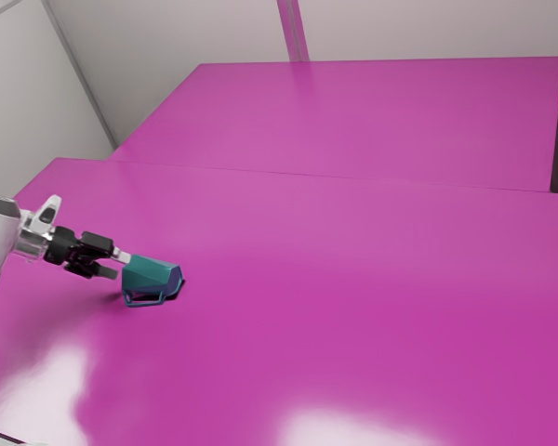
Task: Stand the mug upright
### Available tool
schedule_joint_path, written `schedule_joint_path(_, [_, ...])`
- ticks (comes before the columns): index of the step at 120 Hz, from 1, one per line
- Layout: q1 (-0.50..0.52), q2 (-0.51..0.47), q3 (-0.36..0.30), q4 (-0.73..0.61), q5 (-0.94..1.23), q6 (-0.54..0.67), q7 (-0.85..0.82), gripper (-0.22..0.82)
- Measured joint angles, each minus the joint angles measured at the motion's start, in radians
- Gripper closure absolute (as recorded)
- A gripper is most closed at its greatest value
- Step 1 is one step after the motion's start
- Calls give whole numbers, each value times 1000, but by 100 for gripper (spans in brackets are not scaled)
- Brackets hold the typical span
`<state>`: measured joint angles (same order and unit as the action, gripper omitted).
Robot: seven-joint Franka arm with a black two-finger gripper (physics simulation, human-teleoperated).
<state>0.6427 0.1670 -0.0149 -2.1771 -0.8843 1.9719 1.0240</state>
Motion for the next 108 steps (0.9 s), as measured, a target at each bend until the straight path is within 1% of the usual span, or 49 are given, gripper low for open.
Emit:
schedule_joint_path(46, [-24,40,-8,1,-33,-5,52,2])
schedule_joint_path(78, [-35,44,-11,2,-47,-6,74,3])
schedule_joint_path(92, [-35,44,-12,1,-50,-7,81,8])
schedule_joint_path(108, [-37,45,-13,0,-54,-8,88,22])
